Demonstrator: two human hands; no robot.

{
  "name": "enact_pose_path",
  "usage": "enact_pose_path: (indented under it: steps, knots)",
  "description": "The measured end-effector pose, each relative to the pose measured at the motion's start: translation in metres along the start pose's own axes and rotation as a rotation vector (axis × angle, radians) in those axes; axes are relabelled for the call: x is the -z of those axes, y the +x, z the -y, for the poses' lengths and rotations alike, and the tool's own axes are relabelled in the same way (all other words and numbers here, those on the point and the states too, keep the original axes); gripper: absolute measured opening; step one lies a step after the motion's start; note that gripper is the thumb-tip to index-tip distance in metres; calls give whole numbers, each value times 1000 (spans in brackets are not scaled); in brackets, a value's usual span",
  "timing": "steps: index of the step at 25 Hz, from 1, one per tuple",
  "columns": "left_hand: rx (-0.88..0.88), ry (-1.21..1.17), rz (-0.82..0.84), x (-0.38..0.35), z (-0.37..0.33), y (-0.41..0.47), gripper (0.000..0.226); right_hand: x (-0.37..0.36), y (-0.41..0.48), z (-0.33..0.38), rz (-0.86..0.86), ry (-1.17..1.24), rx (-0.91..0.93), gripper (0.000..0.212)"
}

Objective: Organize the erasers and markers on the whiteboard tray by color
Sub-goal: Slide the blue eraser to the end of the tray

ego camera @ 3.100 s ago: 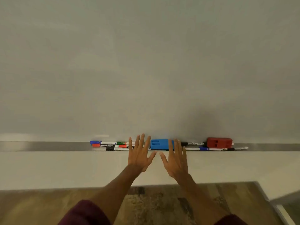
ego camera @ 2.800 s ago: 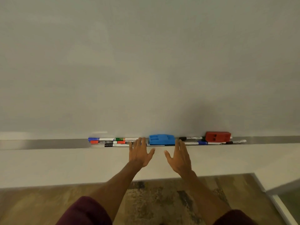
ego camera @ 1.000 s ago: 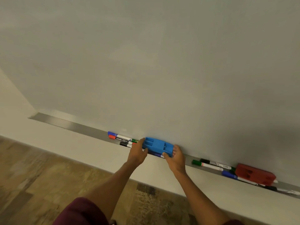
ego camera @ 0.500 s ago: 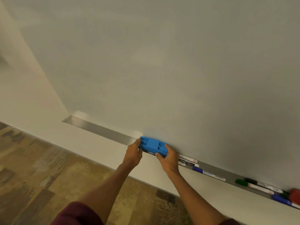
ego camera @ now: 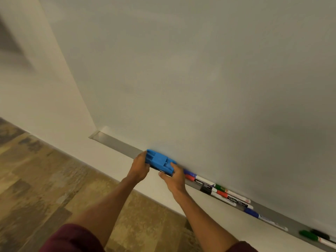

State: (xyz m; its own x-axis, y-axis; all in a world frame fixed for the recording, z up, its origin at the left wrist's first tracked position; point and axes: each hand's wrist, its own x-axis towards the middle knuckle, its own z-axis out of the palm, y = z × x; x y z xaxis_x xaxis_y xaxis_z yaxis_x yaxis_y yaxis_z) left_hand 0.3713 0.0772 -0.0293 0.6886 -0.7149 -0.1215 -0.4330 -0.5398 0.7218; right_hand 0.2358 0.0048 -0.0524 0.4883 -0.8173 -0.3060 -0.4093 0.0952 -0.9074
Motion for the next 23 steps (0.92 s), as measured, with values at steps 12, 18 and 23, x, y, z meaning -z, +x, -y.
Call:
enact_pose_path:
  steps: [12, 18, 23]
  knots:
    - [106, -67, -30, 27, 56, 44, 53, -50, 25, 19, 209, 141, -54, 57]
    - [107, 44, -10, 25, 68, 54, 58, -57, 29, 25, 258, 131, 1, 45]
    - [121, 309, -34, 10, 68, 47, 81, -48, 20, 30, 256, 135, -24, 58]
